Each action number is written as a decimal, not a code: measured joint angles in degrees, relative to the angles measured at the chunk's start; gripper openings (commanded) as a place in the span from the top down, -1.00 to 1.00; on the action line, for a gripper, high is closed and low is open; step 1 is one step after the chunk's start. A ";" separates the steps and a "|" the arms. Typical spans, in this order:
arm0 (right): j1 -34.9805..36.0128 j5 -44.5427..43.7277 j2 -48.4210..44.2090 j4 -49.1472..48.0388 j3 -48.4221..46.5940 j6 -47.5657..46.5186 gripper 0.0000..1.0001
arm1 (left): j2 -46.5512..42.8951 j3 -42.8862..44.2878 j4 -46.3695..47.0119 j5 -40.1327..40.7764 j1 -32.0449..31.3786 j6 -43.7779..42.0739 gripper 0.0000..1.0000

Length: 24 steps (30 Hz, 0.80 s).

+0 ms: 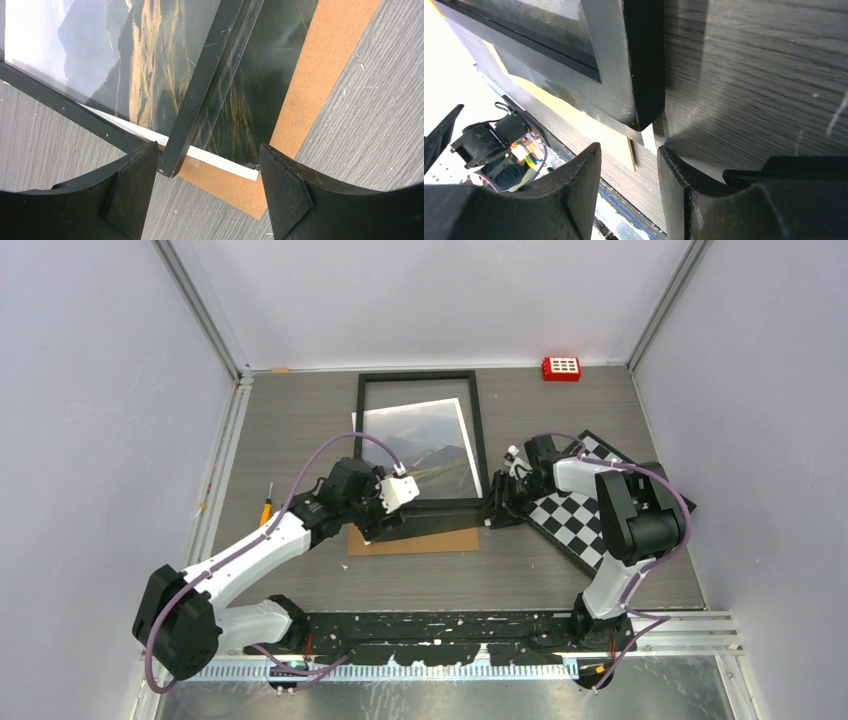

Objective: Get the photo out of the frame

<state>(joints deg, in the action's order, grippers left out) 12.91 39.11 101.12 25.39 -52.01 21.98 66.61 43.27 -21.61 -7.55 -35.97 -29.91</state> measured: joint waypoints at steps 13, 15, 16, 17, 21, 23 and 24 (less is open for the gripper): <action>-0.13 2.21 1.29 -7.52 3.26 2.47 0.99 | -2.23 -1.33 0.00 -2.47 -0.04 0.52 -0.50; -0.13 2.16 1.29 -7.54 3.32 2.71 0.99 | -3.28 -2.49 0.33 -3.41 -0.42 -0.24 -0.50; -0.13 2.16 1.29 -7.56 3.32 2.93 0.99 | -3.69 -3.13 0.50 -3.72 -0.83 -0.66 -0.49; -0.13 2.19 1.27 -7.54 3.32 3.21 0.99 | -3.85 -3.63 0.74 -3.98 -1.22 -1.05 -0.49; -0.13 3.61 0.66 -7.50 3.45 5.25 0.99 | -3.61 -4.63 1.51 -4.57 -3.63 -2.54 -0.47; -0.13 4.76 -0.66 -7.32 3.78 6.05 0.99 | -3.28 -4.63 2.16 -4.74 -5.20 -3.41 -0.46; -0.13 5.46 -1.66 -7.06 4.02 6.43 0.99 | -3.17 -4.68 2.60 -4.74 -6.08 -3.63 -0.46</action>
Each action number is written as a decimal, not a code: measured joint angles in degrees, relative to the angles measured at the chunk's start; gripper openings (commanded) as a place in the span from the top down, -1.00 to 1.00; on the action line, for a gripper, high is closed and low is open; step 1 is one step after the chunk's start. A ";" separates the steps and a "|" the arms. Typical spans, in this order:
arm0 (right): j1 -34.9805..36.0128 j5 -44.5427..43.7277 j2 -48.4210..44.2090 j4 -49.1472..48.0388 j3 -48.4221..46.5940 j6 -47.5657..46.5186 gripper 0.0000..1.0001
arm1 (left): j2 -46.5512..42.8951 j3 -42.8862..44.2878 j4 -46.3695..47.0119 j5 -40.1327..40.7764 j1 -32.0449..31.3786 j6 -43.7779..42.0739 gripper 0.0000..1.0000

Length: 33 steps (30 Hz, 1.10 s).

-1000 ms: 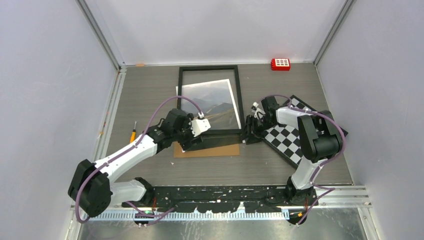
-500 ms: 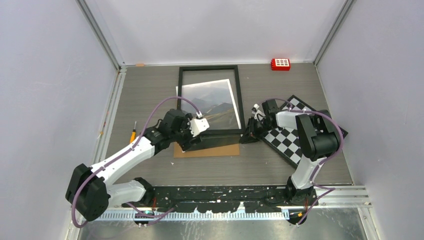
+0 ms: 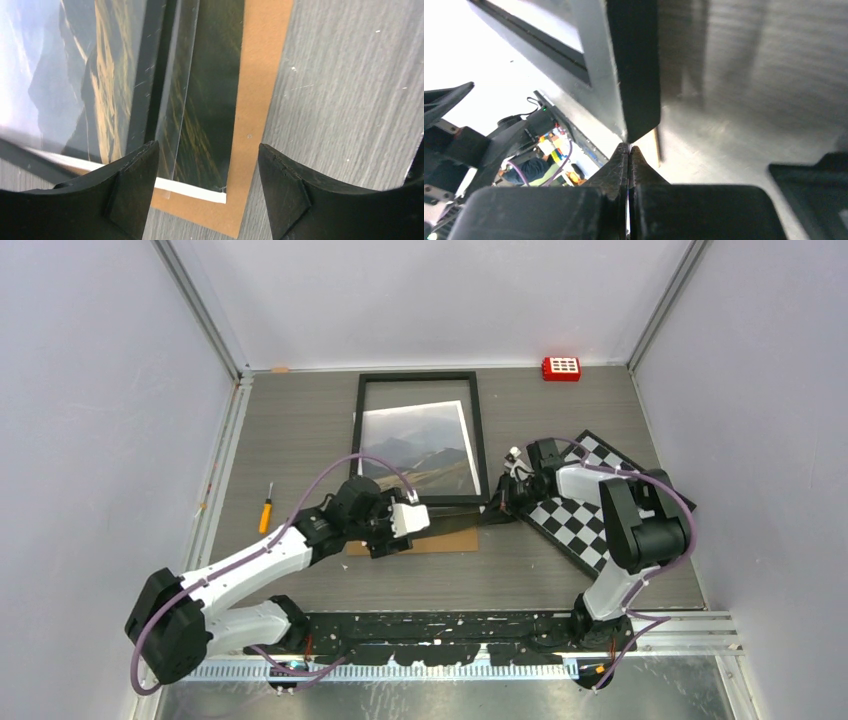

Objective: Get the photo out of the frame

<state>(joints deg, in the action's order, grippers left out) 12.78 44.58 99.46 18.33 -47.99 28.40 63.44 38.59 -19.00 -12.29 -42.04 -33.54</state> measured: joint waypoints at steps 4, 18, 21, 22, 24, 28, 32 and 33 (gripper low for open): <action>0.00 2.91 -4.22 1.49 0.96 0.70 0.99 | 0.20 -0.87 1.92 0.46 -4.74 -0.85 -0.45; -0.02 7.04 -6.21 6.21 4.61 2.45 0.99 | 9.25 -4.28 14.21 9.05 -19.23 -0.76 -0.37; 0.00 9.05 -6.21 6.75 4.61 3.13 0.99 | 10.19 -5.40 16.87 10.38 -22.08 -0.17 -0.41; 0.00 9.90 -6.19 7.04 4.61 3.32 0.99 | 10.51 -5.86 17.92 11.15 -23.30 0.02 -0.42; 0.00 11.13 -6.19 7.69 4.59 3.37 0.99 | 10.88 -6.32 19.04 11.91 -24.20 0.04 -0.42; 0.00 12.79 -6.19 9.73 4.59 3.19 0.99 | 13.09 -6.71 21.66 14.56 -25.03 -0.09 -0.42; 0.00 14.97 -6.21 12.11 4.59 2.86 0.99 | 14.64 -7.69 23.63 17.07 -25.00 -0.90 -0.39; 0.00 15.67 -6.21 12.76 4.59 2.73 0.99 | 14.64 -8.02 23.87 17.53 -25.00 -1.07 -0.38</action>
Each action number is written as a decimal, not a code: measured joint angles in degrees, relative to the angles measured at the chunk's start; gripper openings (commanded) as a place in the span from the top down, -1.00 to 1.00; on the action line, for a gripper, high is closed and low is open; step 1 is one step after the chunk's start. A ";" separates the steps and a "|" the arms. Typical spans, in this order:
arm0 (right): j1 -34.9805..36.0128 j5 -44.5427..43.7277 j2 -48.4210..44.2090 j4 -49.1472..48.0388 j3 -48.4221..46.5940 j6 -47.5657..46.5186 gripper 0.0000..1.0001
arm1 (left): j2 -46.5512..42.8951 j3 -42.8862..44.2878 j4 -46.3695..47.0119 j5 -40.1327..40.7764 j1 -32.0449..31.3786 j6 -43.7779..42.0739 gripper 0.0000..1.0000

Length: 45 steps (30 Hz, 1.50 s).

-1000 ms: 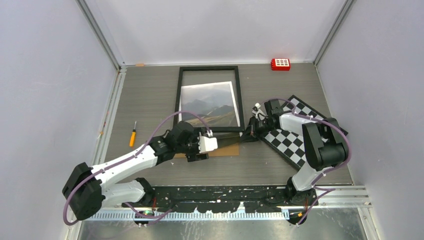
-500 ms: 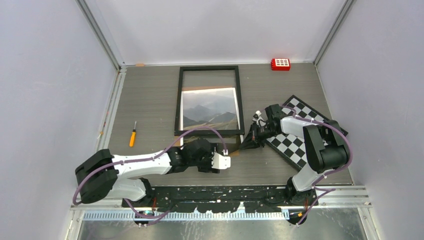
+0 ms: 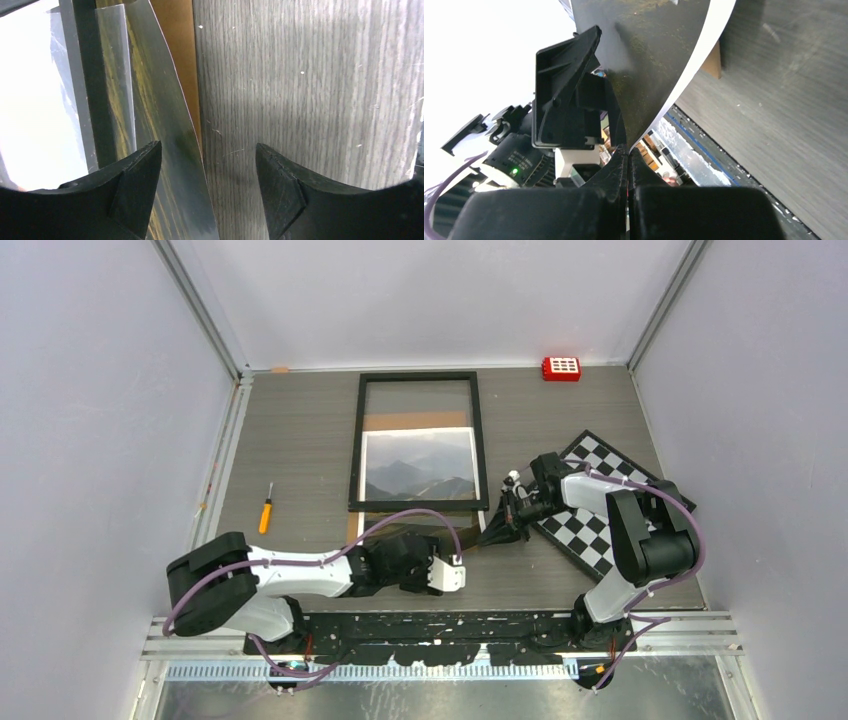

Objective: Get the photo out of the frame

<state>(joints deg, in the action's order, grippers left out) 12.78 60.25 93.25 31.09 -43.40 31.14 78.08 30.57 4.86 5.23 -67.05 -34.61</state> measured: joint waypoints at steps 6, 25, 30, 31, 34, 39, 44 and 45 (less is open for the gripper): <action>0.00 3.10 -1.46 2.91 0.00 -0.81 0.99 | 0.00 -0.33 0.37 3.13 0.00 -0.37 -0.13; 0.00 -2.62 -11.41 11.96 -8.33 -9.01 -0.31 | -12.63 16.76 -33.14 -5.38 0.52 3.72 1.00; 0.00 -7.32 -12.52 13.16 -13.00 -12.22 -0.64 | -13.77 25.59 -46.25 -10.38 1.09 5.57 1.00; 0.00 -8.24 -12.52 13.73 -13.90 -12.98 -0.70 | -13.79 27.76 -48.76 -11.13 1.14 5.86 1.00; 0.00 -11.63 -12.52 15.26 -17.75 -15.93 -0.84 | -13.86 34.77 -55.91 -13.25 1.22 6.21 1.00; 0.00 -16.44 -12.76 15.63 -22.91 -20.15 -0.99 | -14.86 44.98 -65.88 -17.05 2.03 6.54 1.00; 0.00 -19.43 -12.72 15.89 -26.71 -23.41 -0.99 | -15.23 54.12 -74.38 -22.38 5.53 6.88 1.00; 0.00 -19.78 -12.44 16.02 -28.20 -24.02 -0.99 | -15.34 55.30 -75.34 -23.23 6.29 6.99 1.00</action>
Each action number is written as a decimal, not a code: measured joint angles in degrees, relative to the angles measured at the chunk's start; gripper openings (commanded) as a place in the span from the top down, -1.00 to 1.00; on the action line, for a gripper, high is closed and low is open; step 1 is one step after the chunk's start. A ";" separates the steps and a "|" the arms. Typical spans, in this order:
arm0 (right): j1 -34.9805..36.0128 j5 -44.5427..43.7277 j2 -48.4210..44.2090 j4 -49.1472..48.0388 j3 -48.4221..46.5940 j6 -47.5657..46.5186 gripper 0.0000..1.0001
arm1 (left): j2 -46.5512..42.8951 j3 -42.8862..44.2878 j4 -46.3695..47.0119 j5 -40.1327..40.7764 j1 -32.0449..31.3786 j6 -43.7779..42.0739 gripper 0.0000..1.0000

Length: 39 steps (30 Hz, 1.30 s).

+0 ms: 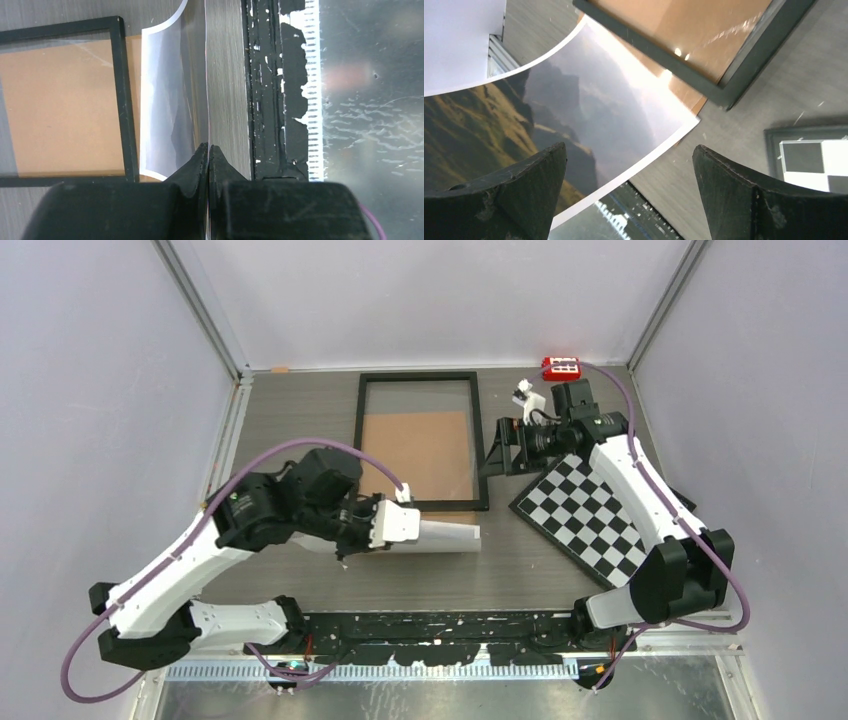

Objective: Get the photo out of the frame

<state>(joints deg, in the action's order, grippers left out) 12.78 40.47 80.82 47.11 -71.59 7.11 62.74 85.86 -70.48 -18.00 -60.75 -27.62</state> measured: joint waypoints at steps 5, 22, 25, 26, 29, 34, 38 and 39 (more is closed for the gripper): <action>0.00 -0.87 2.34 -0.90 -6.14 -2.64 -0.99 | -0.17 7.28 -4.79 -4.39 5.35 0.20 1.00; 0.13 -5.33 6.62 -1.27 -15.06 -13.70 -0.99 | 3.41 27.15 2.80 13.53 22.34 3.30 1.00; 1.29 -5.86 8.68 1.49 -17.86 -17.86 -0.99 | 5.16 27.69 6.80 20.61 24.50 3.32 1.00; 1.86 -6.08 9.70 2.45 -18.99 -18.97 -0.99 | 5.75 27.69 7.65 22.23 24.79 3.23 1.00; 3.93 -6.71 13.60 4.74 -21.88 -21.84 -0.99 | 8.37 27.69 11.04 27.32 26.12 2.71 1.00; 7.61 -7.89 18.27 6.16 -22.25 -25.38 -0.99 | 10.69 27.45 16.13 32.33 28.65 -0.26 1.00; 12.79 -9.60 21.05 5.92 -22.34 -28.63 -0.99 | 12.04 27.45 20.33 34.95 32.68 -1.73 1.00; 14.19 -9.94 21.70 5.75 -22.40 -29.46 -0.99 | 12.46 27.47 20.98 35.36 34.01 -1.42 1.00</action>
<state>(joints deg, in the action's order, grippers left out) 26.96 30.52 102.52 52.86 -94.00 -22.35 75.20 113.34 -49.50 17.37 -26.74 -29.04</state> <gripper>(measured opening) 0.995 0.008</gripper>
